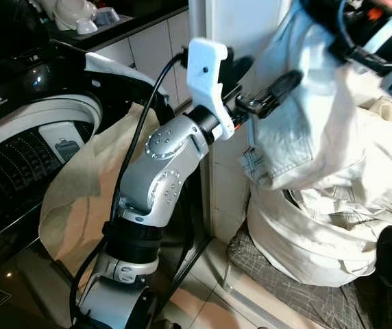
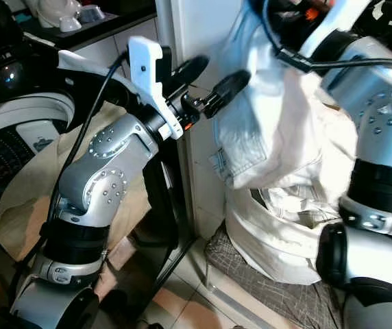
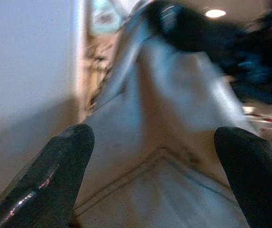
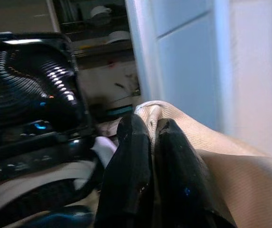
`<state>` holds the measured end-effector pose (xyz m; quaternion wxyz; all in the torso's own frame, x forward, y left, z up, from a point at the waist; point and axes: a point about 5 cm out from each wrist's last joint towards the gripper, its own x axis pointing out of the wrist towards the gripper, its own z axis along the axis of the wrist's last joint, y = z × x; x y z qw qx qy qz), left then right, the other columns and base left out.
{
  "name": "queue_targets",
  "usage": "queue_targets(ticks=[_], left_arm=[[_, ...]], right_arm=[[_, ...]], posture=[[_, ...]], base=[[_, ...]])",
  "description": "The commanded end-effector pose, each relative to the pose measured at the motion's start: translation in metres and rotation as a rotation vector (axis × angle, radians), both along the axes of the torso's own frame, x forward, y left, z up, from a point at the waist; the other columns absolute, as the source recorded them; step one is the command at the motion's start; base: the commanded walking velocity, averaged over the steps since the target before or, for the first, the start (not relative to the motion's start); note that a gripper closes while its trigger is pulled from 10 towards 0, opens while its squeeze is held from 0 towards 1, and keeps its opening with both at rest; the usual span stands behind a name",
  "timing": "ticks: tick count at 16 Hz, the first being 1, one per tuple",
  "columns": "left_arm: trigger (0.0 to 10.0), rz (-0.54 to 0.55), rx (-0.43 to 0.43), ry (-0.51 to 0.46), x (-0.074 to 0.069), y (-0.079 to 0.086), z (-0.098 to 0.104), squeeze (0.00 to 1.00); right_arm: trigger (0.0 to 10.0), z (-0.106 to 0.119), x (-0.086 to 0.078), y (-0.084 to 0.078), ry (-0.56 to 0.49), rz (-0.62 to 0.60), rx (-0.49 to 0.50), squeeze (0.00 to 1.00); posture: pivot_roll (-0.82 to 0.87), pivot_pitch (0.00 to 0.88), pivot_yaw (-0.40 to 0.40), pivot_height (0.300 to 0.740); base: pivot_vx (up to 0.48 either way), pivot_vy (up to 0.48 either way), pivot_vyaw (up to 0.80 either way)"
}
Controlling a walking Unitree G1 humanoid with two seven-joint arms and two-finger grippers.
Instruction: Clothes washing
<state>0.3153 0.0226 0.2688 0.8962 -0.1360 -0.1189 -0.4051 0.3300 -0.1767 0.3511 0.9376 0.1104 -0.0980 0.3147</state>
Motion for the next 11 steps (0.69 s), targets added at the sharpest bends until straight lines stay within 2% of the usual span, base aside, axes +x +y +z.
queue_targets(ticks=[1,3,5,7,9,10,11], left_arm=[[10.0,0.031,-0.03,0.039,0.005,0.002,0.002,1.0],[10.0,-0.005,-0.121,0.087,0.005,0.001,0.005,1.0],[10.0,-0.125,-0.284,0.167,-0.002,-0.002,0.013,1.0],[10.0,-0.229,-0.393,0.225,-0.009,-0.005,0.017,1.0],[10.0,-0.293,-0.492,0.267,-0.01,0.0,0.019,1.0],[10.0,-0.324,-0.476,0.268,-0.012,0.001,0.018,1.0],[10.0,-0.346,-0.406,0.257,-0.015,-0.002,0.015,1.0]], right_arm=[[0.0,0.024,-0.013,0.011,-0.086,0.067,0.022,0.0],[0.0,0.025,-0.016,0.017,-0.083,0.092,0.023,0.0],[0.0,0.023,-0.017,0.02,-0.074,0.096,0.019,0.0],[0.0,0.019,-0.017,0.022,-0.065,0.085,-0.001,0.0],[0.0,0.016,-0.017,0.02,-0.057,0.066,-0.019,0.0],[0.0,0.016,-0.017,0.02,-0.056,0.06,-0.023,0.0],[0.0,0.016,-0.018,0.02,-0.056,0.061,-0.022,0.0]], posture=[[-0.14,0.0,0.077,0.74],[-0.14,0.0,0.078,0.74],[-0.14,0.0,0.083,0.74],[-0.14,0.0,0.088,0.74],[-0.14,0.0,0.088,0.74],[-0.14,0.0,0.089,0.74],[-0.14,0.0,0.089,0.74]], base=[[0.0,0.0,0.0],[0.0,0.0,0.0],[0.0,0.0,0.0],[0.0,0.0,0.0],[0.0,0.0,0.0],[0.0,0.0,0.0],[0.0,0.0,0.0]])
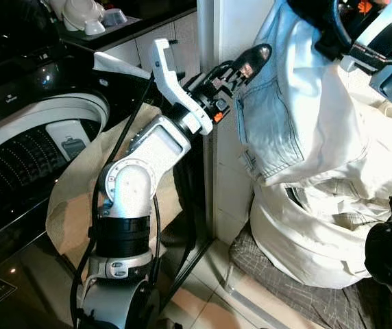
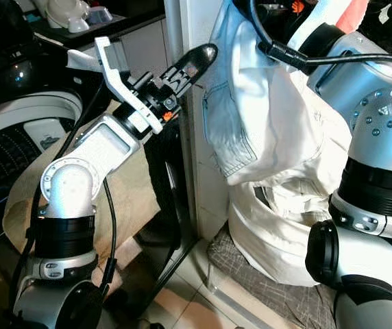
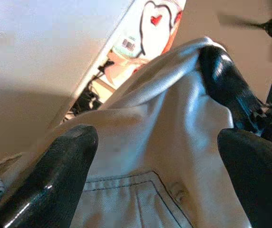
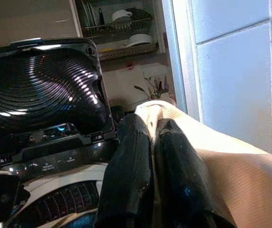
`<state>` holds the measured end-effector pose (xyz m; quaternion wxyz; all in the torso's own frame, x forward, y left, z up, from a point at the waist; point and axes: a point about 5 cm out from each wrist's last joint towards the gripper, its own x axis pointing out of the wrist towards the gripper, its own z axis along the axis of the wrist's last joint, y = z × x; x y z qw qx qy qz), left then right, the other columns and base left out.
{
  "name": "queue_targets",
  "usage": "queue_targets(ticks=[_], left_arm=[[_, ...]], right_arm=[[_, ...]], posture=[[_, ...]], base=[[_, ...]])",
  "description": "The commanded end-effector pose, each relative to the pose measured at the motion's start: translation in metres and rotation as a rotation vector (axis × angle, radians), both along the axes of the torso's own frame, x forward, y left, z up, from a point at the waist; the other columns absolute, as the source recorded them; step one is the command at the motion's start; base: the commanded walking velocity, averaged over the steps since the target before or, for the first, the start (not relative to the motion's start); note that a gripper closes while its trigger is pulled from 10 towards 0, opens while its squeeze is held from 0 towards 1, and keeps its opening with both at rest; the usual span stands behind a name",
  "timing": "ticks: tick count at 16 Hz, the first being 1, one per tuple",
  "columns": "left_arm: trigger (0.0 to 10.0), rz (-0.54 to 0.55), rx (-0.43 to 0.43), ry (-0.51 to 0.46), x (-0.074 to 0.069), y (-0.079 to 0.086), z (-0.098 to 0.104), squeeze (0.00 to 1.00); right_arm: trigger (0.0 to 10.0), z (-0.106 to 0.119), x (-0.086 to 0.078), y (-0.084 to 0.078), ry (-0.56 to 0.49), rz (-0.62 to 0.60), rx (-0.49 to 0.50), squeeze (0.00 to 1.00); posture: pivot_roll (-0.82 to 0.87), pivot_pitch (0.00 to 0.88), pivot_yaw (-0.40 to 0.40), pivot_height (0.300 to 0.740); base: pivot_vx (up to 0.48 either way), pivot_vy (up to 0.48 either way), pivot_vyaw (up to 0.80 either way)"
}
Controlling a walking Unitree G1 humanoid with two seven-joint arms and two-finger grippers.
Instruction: Clothes washing
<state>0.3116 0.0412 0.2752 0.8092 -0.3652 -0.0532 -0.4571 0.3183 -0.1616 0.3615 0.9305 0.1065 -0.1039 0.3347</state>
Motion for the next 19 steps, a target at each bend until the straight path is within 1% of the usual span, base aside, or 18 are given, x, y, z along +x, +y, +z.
queue_targets(ticks=[1,2,4,5,6,7,8,9,10,11,12,13,14,15,17,19], left_arm=[[10.0,-0.121,-0.055,-0.024,-0.014,-0.022,0.008,1.0],[10.0,-0.15,-0.064,-0.016,-0.018,-0.025,0.009,1.0],[10.0,-0.162,-0.002,0.005,-0.02,-0.033,0.003,1.0],[10.0,-0.187,-0.015,0.015,-0.022,-0.036,0.003,1.0],[10.0,-0.225,-0.05,0.01,-0.026,-0.037,0.006,1.0],[10.0,-0.238,-0.013,0.003,-0.029,-0.04,0.005,1.0],[10.0,-0.23,0.003,0.008,-0.028,-0.041,0.003,1.0],[10.0,-0.167,0.098,0.04,-0.022,-0.042,-0.006,1.0],[10.0,-0.103,0.174,0.054,-0.016,-0.042,-0.013,1.0],[10.0,-0.064,0.212,0.064,-0.011,-0.04,-0.018,0.99],[10.0,-0.048,0.221,0.076,-0.009,-0.039,-0.02,0.09],[10.0,-0.034,0.243,0.085,-0.008,-0.038,-0.023,0.0],[4.4,-0.021,0.262,0.097,-0.006,-0.037,-0.027,0.0],[0.0,-0.011,0.25,0.102,-0.005,-0.036,-0.027,0.0],[0.0,-0.016,0.224,0.103,-0.005,-0.035,-0.025,0.0],[0.0,-0.057,0.204,0.105,-0.008,-0.037,-0.024,0.0]], right_arm=[[0.0,0.006,-0.007,0.007,-0.039,0.023,-0.018,0.0],[0.0,0.006,-0.007,0.009,-0.041,0.027,-0.023,0.0],[0.0,0.004,-0.01,0.017,-0.036,0.046,-0.02,0.0],[0.0,0.002,-0.011,0.021,-0.031,0.058,-0.022,0.0],[0.0,-0.005,-0.01,0.024,-0.019,0.048,-0.056,0.0],[0.0,-0.012,-0.008,0.026,-0.006,0.027,-0.08,0.0],[0.0,-0.012,-0.008,0.026,-0.002,0.024,-0.077,0.0],[0.0,-0.01,-0.011,0.03,0.0,0.045,-0.043,0.0],[0.0,-0.007,-0.013,0.032,-0.006,0.058,-0.022,0.0],[0.0,-0.004,-0.014,0.032,-0.008,0.065,0.003,0.0],[0.0,-0.003,-0.014,0.032,-0.009,0.066,0.018,0.0],[0.0,-0.002,-0.013,0.031,-0.008,0.067,0.029,0.0],[0.0,-0.001,-0.013,0.03,-0.009,0.069,0.041,0.0],[0.0,0.0,-0.014,0.03,-0.009,0.066,0.045,0.0],[0.0,0.001,-0.014,0.029,-0.009,0.062,0.05,0.0],[0.0,0.001,-0.015,0.029,-0.008,0.061,0.048,0.0]], posture=[[-0.15,0.0,0.091,0.74],[-0.15,0.0,0.093,0.74],[-0.15,0.0,0.095,0.74],[-0.15,0.0,0.098,0.74],[-0.15,0.0,0.099,0.74],[-0.15,0.0,0.099,0.74],[-0.15,0.0,0.098,0.74],[-0.15,0.0,0.097,0.74],[-0.15,0.0,0.097,0.74],[-0.15,0.0,0.097,0.74],[-0.15,0.0,0.097,0.74],[-0.15,0.0,0.098,0.74],[-0.15,0.0,0.098,0.74],[-0.15,0.0,0.1,0.74],[-0.15,0.0,0.1,0.74],[-0.15,0.0,0.101,0.74]], base=[[0.0,0.0,0.0],[0.0,0.0,0.0],[0.0,0.0,0.0],[0.0,0.0,0.0],[0.0,0.0,0.0],[0.0,0.0,0.0],[0.0,0.0,0.0],[0.0,0.0,0.0],[0.0,0.0,0.0],[0.0,0.0,0.0],[0.0,0.0,0.0],[0.0,0.0,0.0],[0.0,0.0,0.0],[0.0,0.0,0.0],[0.0,0.0,0.0],[0.0,0.0,0.0]])
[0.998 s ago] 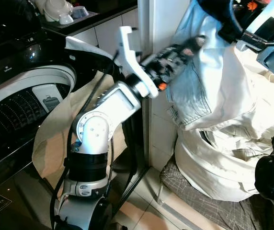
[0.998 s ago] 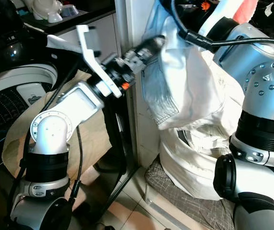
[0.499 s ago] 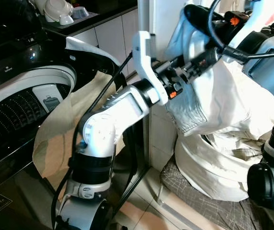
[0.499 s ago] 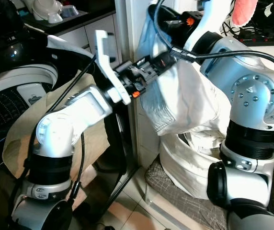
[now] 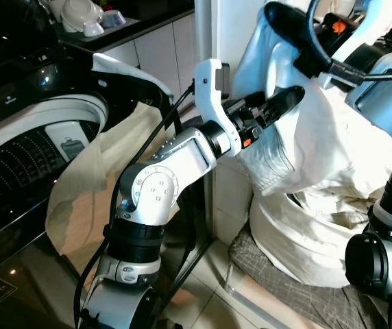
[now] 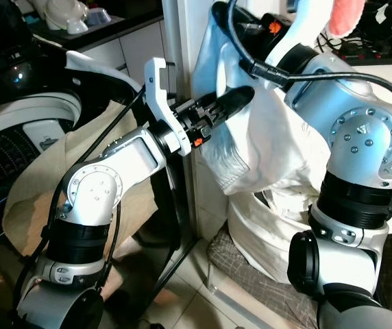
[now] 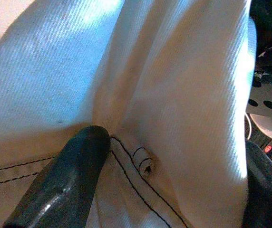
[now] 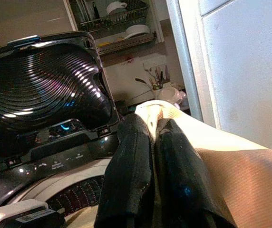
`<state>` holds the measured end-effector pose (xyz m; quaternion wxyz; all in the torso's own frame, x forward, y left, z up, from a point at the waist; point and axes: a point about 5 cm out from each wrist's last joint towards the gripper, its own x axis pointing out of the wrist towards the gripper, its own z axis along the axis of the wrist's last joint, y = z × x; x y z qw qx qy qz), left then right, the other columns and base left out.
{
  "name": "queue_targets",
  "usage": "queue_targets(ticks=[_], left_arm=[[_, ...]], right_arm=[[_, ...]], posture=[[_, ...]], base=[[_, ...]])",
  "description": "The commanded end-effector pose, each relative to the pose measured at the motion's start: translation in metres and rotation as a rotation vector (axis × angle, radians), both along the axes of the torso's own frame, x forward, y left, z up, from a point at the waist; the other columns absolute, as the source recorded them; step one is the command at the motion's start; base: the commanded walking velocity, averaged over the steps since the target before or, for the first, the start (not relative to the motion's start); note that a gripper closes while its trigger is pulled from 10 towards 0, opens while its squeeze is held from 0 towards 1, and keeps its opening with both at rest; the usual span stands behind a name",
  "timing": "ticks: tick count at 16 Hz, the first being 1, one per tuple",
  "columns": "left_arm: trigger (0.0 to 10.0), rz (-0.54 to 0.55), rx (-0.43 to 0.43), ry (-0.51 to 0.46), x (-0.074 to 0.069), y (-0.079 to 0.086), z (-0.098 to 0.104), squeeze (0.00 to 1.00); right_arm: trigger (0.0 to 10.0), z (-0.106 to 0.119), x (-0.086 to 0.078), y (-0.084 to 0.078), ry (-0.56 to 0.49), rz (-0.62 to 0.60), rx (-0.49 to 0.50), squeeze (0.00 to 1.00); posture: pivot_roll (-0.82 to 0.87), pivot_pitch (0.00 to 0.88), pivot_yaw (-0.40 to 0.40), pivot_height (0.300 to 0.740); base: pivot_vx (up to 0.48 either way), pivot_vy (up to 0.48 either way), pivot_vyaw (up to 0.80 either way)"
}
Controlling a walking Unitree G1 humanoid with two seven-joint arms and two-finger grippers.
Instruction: Clothes washing
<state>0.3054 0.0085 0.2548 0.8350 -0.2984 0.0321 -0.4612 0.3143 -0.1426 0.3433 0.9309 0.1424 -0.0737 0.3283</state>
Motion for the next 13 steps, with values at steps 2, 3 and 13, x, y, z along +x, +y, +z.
queue_targets(ticks=[2,3,13], left_arm=[[0.0,-0.036,-0.008,0.022,-0.0043,-0.0056,-0.0033,0.0],[0.0,-0.035,-0.007,0.021,-0.0042,-0.0055,-0.0031,0.0],[0.0,-0.02,-0.036,0.028,-0.0008,-0.0007,0.0,0.0]], right_arm=[[0.0,0.019,-0.0106,0.0095,-0.091,0.058,0.001,0.0],[0.0,0.0192,-0.0105,0.0092,-0.091,0.058,0.002,0.0],[0.0,0.0192,-0.0099,0.0058,-0.09,0.043,-0.002,0.0]], posture=[[-0.15,0.0,0.101,0.74],[-0.15,0.0,0.101,0.74],[-0.15,0.0,0.104,0.74]], base=[[0.0,0.0,0.0],[0.0,0.0,0.0],[0.0,0.0,0.0]])
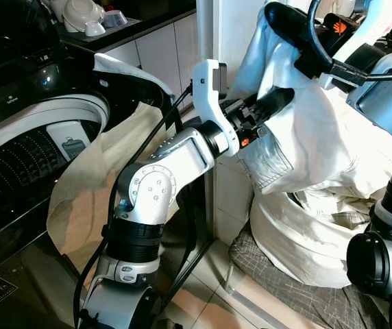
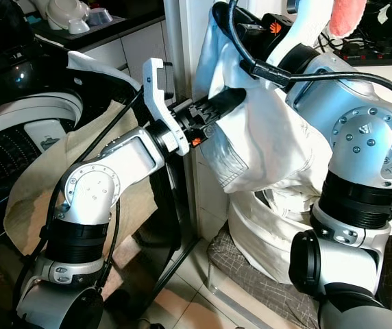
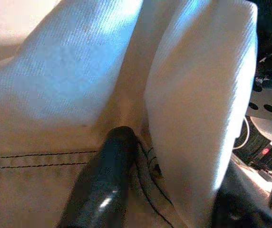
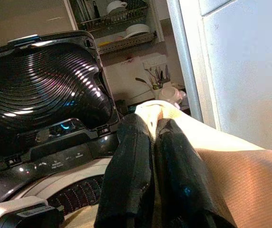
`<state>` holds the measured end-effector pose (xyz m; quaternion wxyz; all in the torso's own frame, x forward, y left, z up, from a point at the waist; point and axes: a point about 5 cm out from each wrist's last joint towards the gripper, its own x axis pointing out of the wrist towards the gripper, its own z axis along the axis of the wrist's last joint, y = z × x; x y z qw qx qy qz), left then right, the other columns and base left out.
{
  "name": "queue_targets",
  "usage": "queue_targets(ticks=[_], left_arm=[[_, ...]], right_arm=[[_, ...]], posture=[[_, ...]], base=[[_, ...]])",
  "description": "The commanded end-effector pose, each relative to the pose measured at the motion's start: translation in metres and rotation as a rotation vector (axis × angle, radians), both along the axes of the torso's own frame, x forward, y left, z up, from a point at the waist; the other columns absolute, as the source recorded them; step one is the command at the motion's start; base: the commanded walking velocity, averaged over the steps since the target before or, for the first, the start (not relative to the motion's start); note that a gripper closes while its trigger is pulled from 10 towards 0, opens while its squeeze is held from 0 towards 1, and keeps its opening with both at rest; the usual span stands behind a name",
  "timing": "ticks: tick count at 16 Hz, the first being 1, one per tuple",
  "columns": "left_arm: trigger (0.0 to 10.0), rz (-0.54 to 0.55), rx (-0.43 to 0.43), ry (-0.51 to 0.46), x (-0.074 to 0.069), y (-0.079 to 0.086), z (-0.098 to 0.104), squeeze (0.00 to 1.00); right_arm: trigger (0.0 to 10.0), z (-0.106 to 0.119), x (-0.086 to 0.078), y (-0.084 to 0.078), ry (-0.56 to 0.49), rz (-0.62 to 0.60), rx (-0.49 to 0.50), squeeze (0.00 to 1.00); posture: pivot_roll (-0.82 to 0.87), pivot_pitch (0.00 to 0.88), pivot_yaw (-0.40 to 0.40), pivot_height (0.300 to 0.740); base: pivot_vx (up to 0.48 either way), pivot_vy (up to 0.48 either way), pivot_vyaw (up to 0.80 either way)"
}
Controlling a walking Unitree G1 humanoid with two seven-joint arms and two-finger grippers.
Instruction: Clothes washing
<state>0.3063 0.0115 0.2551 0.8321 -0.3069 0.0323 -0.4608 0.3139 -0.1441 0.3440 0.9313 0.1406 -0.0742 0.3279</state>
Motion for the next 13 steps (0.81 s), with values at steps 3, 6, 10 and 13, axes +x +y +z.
queue_targets(ticks=[3,6,10,13], left_arm=[[0.0,0.002,-0.033,0.01,0.001,0.0,0.003,0.0],[0.0,0.036,-0.051,-0.005,0.006,0.006,0.008,0.0],[0.0,0.128,-0.1,-0.066,0.017,0.022,0.028,0.0],[0.0,0.222,-0.121,-0.126,0.028,0.045,0.048,0.0]], right_arm=[[0.0,0.016,-0.009,0.006,-0.081,0.035,-0.001,0.0],[10.0,0.013,-0.009,0.004,-0.067,0.02,-0.002,0.51],[10.0,0.01,-0.014,0.001,-0.064,0.053,0.001,1.0],[10.0,0.006,-0.028,-0.007,-0.083,0.096,-0.119,0.84]], posture=[[-0.15,0.0,0.105,0.74],[-0.15,0.0,0.107,0.74],[-0.15,0.0,0.112,0.74],[-0.14,0.0,0.11,0.74]], base=[[0.0,0.0,0.0],[0.0,0.0,0.0],[0.0,0.0,0.0],[0.0,0.0,0.0]])
